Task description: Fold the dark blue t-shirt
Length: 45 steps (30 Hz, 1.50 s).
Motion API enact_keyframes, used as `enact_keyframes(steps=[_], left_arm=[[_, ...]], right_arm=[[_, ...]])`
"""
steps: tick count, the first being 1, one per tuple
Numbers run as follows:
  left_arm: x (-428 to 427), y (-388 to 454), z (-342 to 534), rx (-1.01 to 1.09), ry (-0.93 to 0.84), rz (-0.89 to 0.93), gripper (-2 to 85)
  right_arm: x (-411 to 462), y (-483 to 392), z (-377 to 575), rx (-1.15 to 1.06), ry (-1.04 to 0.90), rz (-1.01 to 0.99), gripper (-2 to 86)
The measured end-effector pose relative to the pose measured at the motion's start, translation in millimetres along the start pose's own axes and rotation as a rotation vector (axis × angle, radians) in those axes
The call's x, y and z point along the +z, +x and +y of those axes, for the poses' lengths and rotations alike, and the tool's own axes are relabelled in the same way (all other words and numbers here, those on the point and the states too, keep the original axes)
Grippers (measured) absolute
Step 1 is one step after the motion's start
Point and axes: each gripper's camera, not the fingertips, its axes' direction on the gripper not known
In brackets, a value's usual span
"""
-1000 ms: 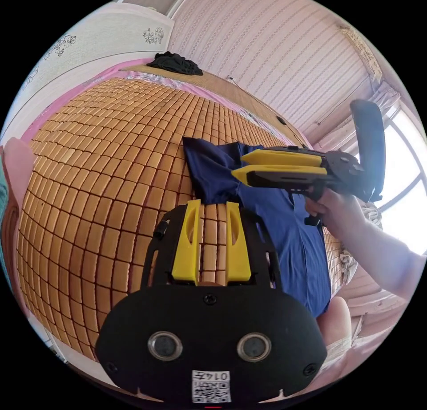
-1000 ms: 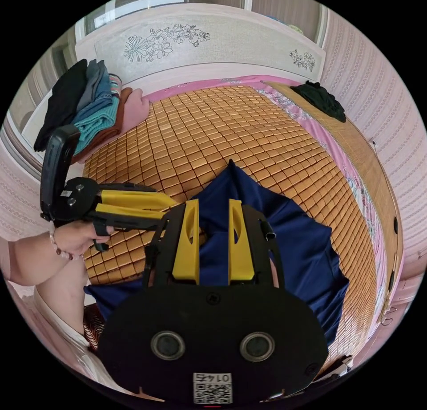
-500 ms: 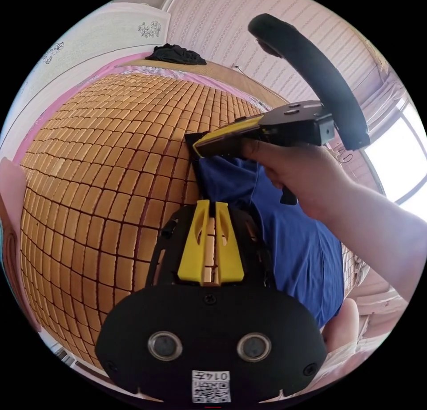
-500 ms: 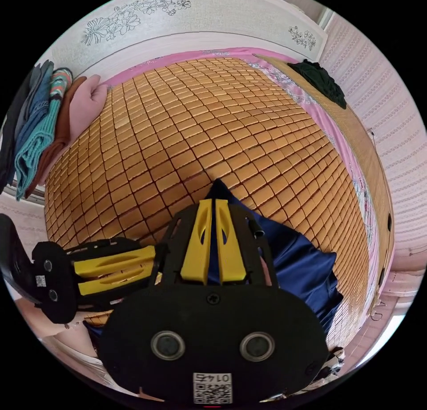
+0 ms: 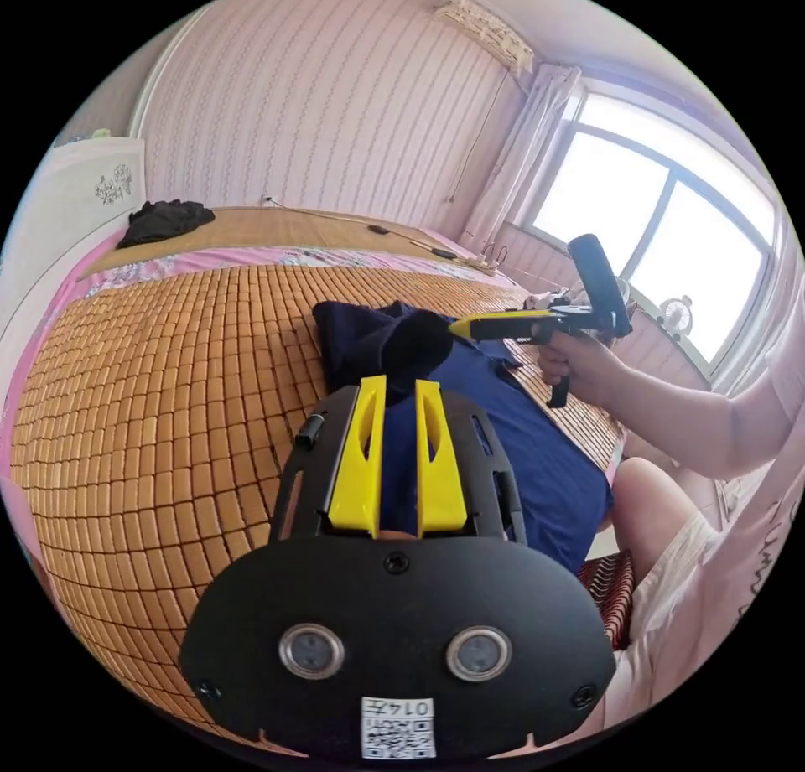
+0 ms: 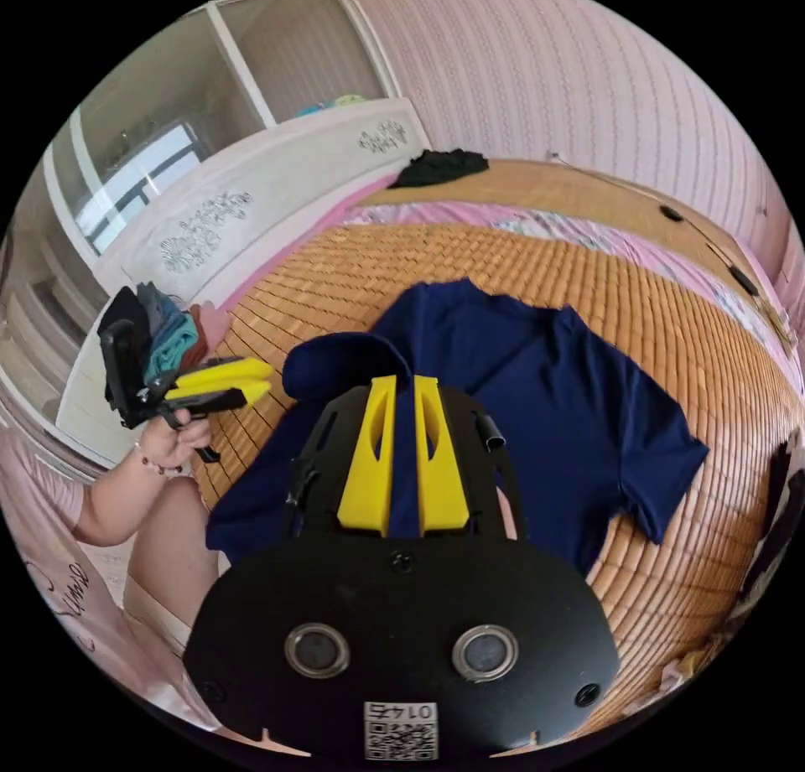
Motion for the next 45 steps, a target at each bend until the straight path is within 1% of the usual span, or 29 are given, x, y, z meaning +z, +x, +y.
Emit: enact_keyframes(steps=[2,6,10,12,14,15,16,18,21,22,25,27,28,31,34,37,38,39,40,41,45], left_arm=[[11,-1,5,-0.029,-0.069,0.005,6.9],[20,-1,1,-0.02,-0.116,-0.016,7.8],[31,-1,-14,0.009,-0.143,-0.06,7.8],[42,-5,-23,0.015,-0.168,-0.086,7.8],[51,-10,-28,0.002,-0.179,-0.1,7.8],[58,-13,-31,-0.006,-0.198,-0.112,7.9],[60,-14,-32,-0.009,-0.204,-0.127,8.0],[68,-16,-33,-0.006,-0.216,-0.161,8.0],[69,-18,-35,-0.013,-0.214,-0.151,7.3],[69,-18,-36,-0.016,-0.214,-0.151,7.1],[67,-21,-38,-0.038,-0.212,-0.137,6.6],[62,-19,-41,-0.025,-0.216,-0.131,6.7],[60,-17,-42,-0.015,-0.215,-0.129,6.7],[51,-10,-47,0.036,-0.194,-0.118,6.6],[55,-5,-53,0.095,-0.205,-0.101,6.5],[71,-3,-60,0.119,-0.268,-0.094,6.6],[78,-4,-62,0.117,-0.301,-0.093,6.6],[80,-6,-63,0.104,-0.297,-0.08,6.2],[79,-8,-64,0.092,-0.298,-0.07,6.1],[79,-10,-67,0.08,-0.304,-0.042,4.8],[61,-17,-73,0.049,-0.22,-0.045,1.2]], right_arm=[[8,21,15,0.036,-0.086,0.015,7.9],[11,36,3,0.034,-0.029,-0.026,8.3],[32,30,-23,-0.005,-0.006,-0.052,10.0],[54,26,-34,-0.022,-0.034,-0.024,10.4],[68,29,-39,-0.004,-0.087,0.017,7.4],[70,30,-42,0.002,-0.094,0.031,3.7],[67,30,-42,-0.006,-0.077,0.024,1.9],[43,33,-43,-0.049,0.006,-0.019,0.5],[19,44,-38,-0.078,0.038,-0.005,0.1],[19,48,-36,-0.08,0.031,0.0,0.2],[35,69,-28,-0.065,-0.078,0.091,1.6],[37,76,-35,-0.085,-0.099,0.127,5.8],[36,76,-40,-0.095,-0.093,0.125,6.4],[38,75,-75,-0.139,-0.034,0.083,7.3],[55,70,-123,-0.157,0.012,-0.016,7.6],[88,72,-168,-0.142,0.008,-0.022,8.6],[105,76,-183,-0.125,-0.037,-0.027,8.4],[119,80,-196,-0.116,-0.104,-0.089,7.6],[124,81,-202,-0.112,-0.128,-0.122,6.2],[126,82,-211,-0.113,-0.124,-0.144,3.5],[124,70,-244,-0.211,-0.069,-0.13,1.8]])
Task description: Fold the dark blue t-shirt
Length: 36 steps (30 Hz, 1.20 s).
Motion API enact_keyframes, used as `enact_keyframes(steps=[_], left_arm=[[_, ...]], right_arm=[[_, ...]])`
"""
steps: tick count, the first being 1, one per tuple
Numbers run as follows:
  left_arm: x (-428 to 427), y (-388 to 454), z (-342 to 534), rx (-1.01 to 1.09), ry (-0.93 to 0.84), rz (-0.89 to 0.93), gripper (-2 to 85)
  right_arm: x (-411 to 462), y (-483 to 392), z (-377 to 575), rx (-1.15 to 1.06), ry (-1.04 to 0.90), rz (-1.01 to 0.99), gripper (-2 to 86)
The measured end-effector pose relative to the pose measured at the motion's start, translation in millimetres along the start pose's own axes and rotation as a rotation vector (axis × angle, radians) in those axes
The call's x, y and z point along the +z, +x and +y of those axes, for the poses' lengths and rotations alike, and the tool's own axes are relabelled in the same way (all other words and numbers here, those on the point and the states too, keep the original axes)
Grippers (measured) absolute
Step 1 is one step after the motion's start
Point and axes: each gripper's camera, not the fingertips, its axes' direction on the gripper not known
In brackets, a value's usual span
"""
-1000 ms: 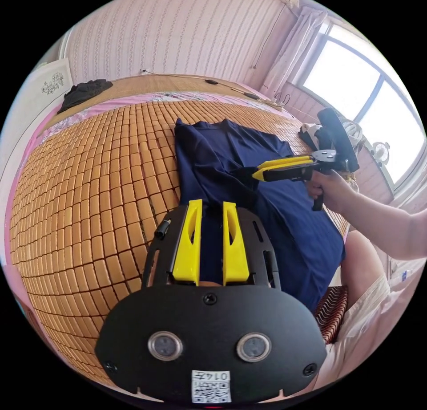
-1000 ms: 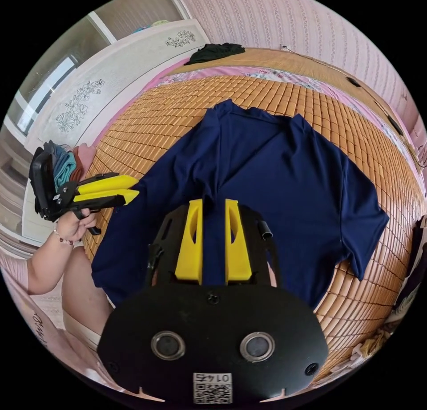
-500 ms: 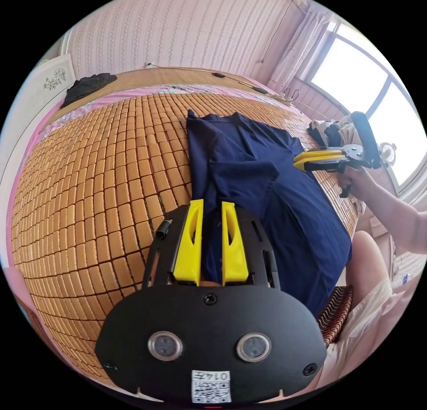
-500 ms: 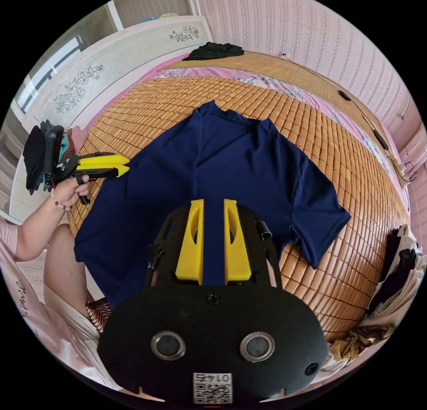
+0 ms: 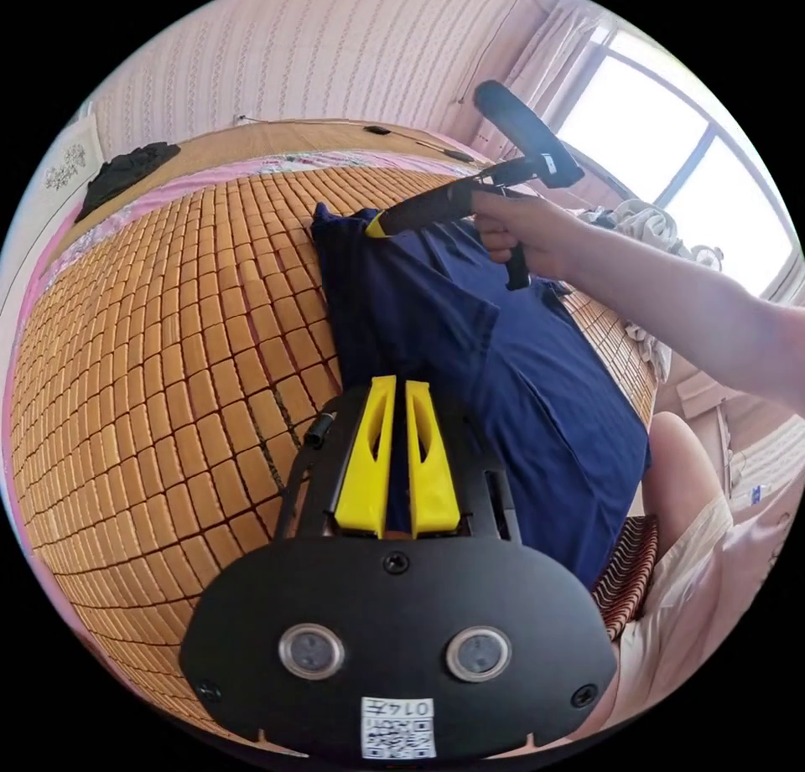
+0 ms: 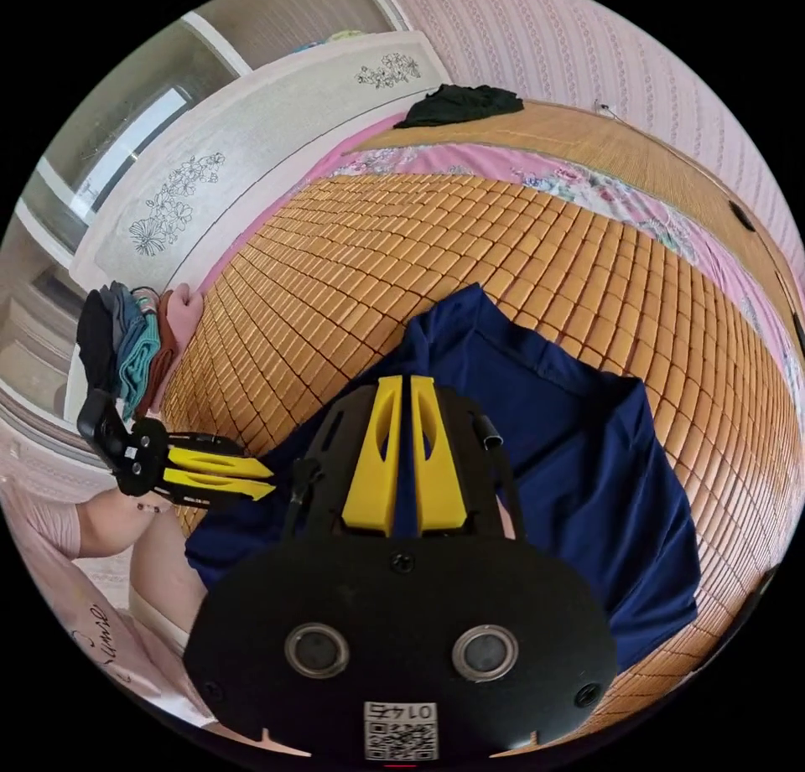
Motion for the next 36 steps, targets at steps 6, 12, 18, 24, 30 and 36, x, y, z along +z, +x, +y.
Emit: enact_keyframes(steps=[6,12,18,24,30,36], left_arm=[[-24,-30,-6,-0.105,0.072,-0.063,2.0],[-30,-27,2,-0.13,0.059,-0.072,6.0],[-32,2,-7,-0.08,0.052,0.002,6.1],[3,21,-26,-0.089,-0.05,-0.039,6.2],[5,18,-38,-0.112,-0.079,-0.027,-0.3],[-19,26,-46,0.001,-0.056,0.218,-0.8]], right_arm=[[17,-9,-61,-0.08,-0.009,-0.003,2.6],[2,-14,-57,-0.085,-0.001,0.064,6.1],[1,-13,6,-0.037,-0.082,0.093,6.5],[18,8,20,0.067,-0.126,0.041,3.9],[19,9,5,-0.006,-0.134,0.013,0.7],[18,12,-4,-0.014,-0.095,0.031,0.3]])
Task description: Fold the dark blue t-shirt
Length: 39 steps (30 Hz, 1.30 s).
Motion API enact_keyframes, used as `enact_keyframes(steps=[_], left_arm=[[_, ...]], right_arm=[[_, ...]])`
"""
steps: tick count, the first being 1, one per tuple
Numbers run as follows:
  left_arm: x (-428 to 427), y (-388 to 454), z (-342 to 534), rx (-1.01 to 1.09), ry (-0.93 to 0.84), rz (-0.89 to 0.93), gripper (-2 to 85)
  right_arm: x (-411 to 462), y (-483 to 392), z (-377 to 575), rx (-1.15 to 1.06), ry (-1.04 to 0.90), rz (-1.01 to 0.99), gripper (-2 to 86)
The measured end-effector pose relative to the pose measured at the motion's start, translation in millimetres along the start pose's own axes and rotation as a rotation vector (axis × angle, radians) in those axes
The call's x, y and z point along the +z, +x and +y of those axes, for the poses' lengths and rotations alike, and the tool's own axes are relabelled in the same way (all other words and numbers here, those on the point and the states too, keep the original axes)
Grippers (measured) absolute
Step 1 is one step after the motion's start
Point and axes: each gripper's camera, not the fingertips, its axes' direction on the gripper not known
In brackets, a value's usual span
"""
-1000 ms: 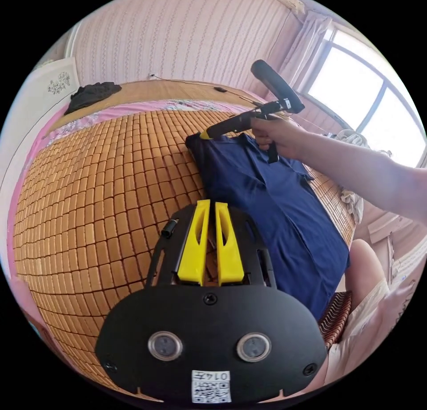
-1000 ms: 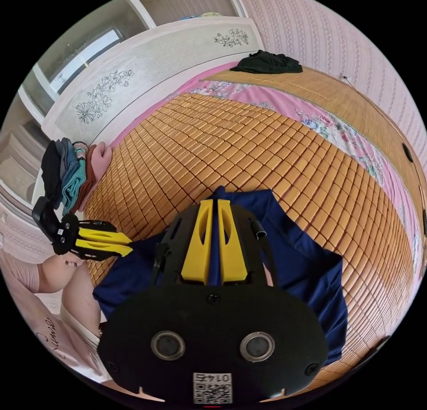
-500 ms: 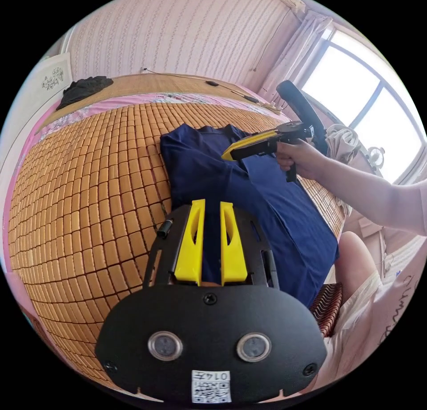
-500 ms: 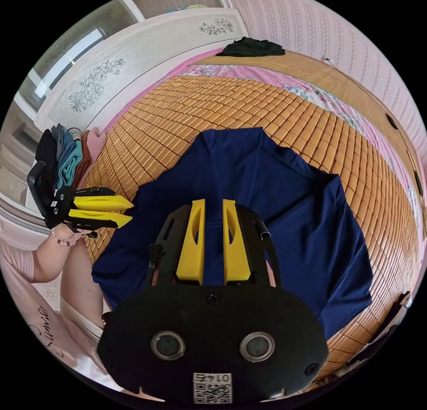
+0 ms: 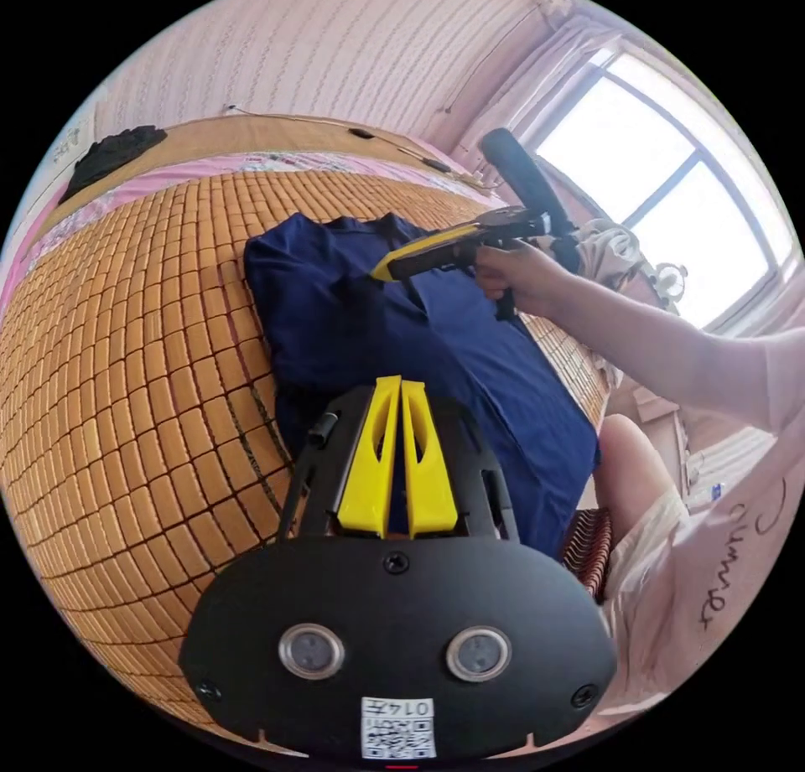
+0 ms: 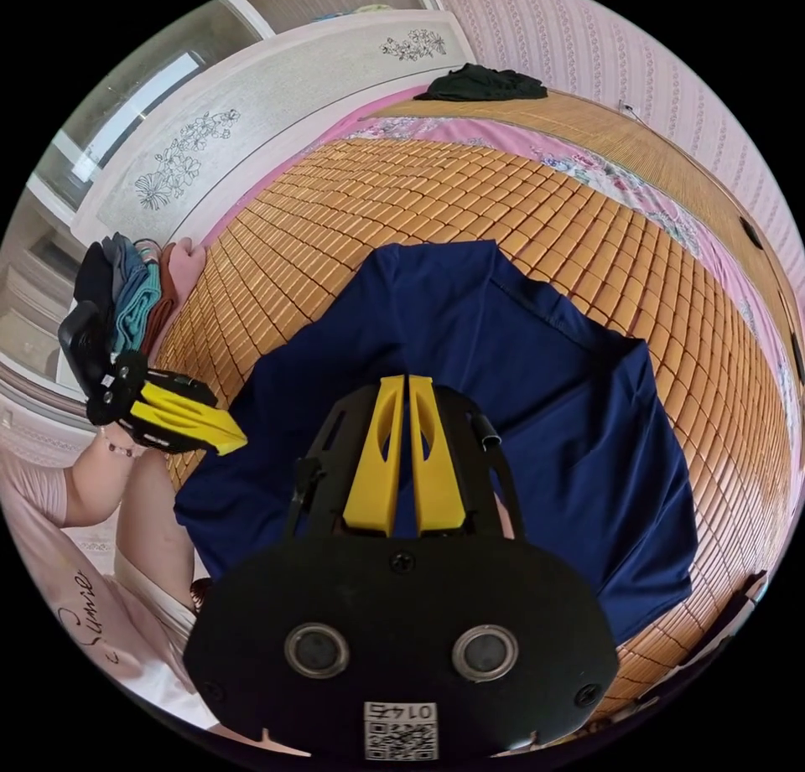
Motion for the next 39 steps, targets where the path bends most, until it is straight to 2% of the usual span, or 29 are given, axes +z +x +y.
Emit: enact_keyframes(steps=[5,9,12,15,17,20,24,28,34,39], left_arm=[[-3,2,-1,-0.068,0.043,-0.112,0.4],[21,31,-17,-0.009,-0.022,-0.304,7.2],[48,37,-28,0.021,-0.091,-0.434,6.2],[49,50,-38,0.114,-0.141,-0.474,2.0],[38,55,-41,0.128,-0.131,-0.416,1.2],[20,49,-47,0.099,-0.133,-0.204,1.4],[17,31,-48,0.016,-0.133,-0.188,4.5],[20,38,-47,0.045,-0.146,-0.142,6.2],[23,49,-49,0.06,-0.116,-0.139,6.2],[20,84,-70,0.138,-0.056,-0.088,5.6]], right_arm=[[15,0,3,0.013,-0.034,0.01,0.2],[22,-3,8,0.019,-0.031,0.012,0.3],[29,-5,10,0.018,-0.047,0.017,0.4],[27,-6,13,0.008,-0.052,0.027,0.4],[22,-8,15,-0.005,-0.043,0.035,0.4],[19,-10,21,-0.025,-0.029,-0.005,0.4],[35,-10,35,-0.013,-0.107,0.026,0.2],[37,-10,63,0.02,-0.136,0.104,-0.1],[0,2,159,0.177,0.043,0.149,0.4],[-31,25,289,0.423,0.221,0.352,2.5]])
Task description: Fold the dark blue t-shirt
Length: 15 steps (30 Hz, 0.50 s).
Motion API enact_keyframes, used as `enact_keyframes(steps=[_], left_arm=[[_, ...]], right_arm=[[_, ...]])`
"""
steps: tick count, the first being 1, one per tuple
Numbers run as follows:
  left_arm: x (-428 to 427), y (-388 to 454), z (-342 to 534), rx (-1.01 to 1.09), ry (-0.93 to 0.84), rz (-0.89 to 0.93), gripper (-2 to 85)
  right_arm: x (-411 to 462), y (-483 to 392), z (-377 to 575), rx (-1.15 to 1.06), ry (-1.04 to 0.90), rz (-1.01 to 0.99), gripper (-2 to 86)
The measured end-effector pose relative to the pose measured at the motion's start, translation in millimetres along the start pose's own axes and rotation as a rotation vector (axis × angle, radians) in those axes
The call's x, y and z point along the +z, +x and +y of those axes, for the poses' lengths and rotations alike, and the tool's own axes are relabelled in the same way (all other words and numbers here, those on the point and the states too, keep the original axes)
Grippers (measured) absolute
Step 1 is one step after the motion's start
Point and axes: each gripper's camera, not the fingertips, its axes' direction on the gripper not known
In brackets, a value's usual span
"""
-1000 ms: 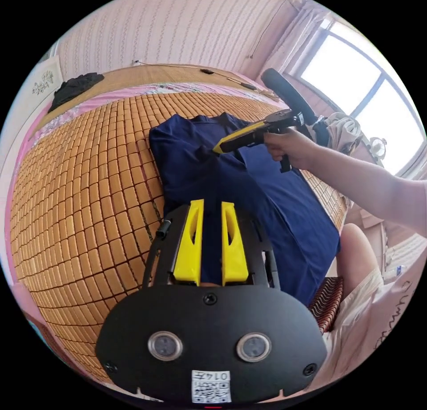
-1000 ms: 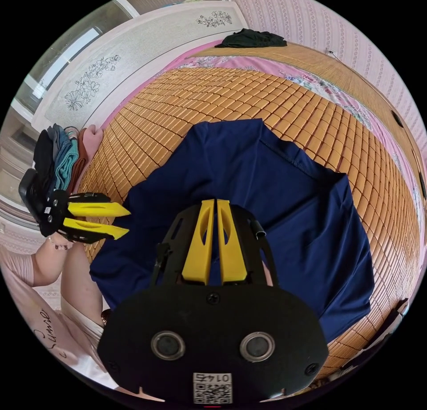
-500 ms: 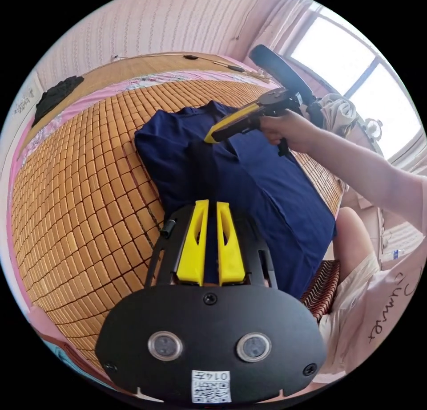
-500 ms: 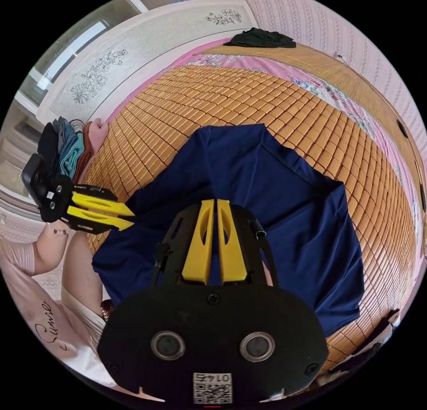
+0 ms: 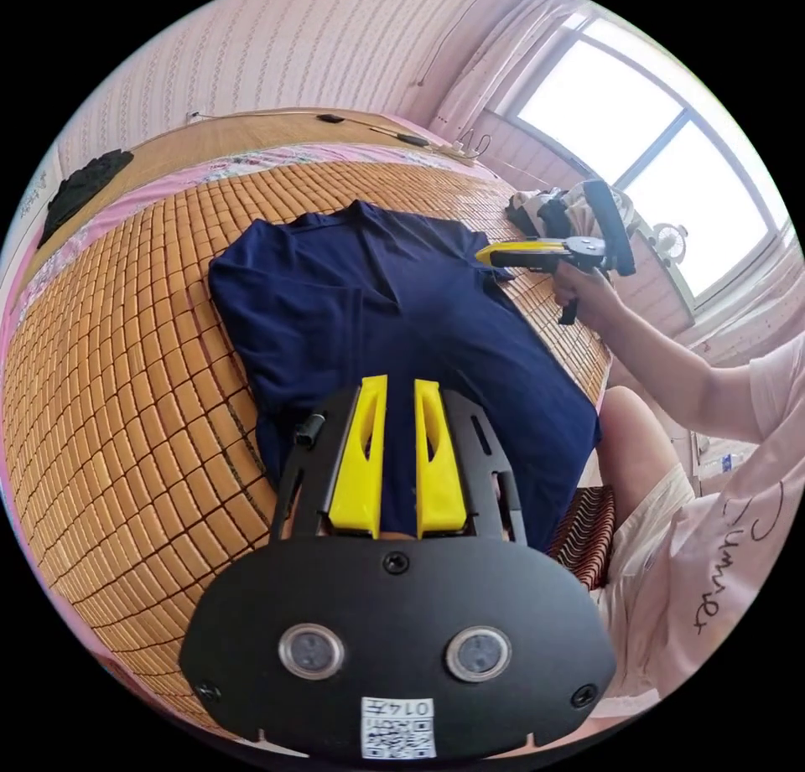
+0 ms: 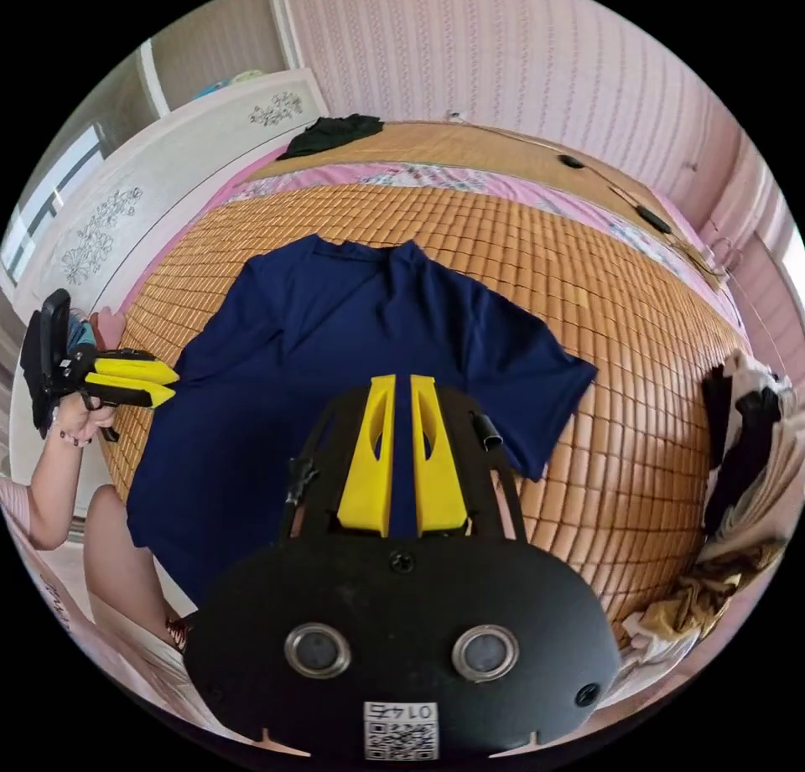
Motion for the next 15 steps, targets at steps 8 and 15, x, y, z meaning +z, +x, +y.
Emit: enact_keyframes(steps=[8,15], left_arm=[[22,56,-84,0.274,-0.051,-0.036,0.0],[95,87,-172,0.225,0.009,0.009,-0.2]], right_arm=[[11,78,81,0.262,0.047,-0.126,8.9],[40,100,110,0.239,0.003,-0.125,5.6]])
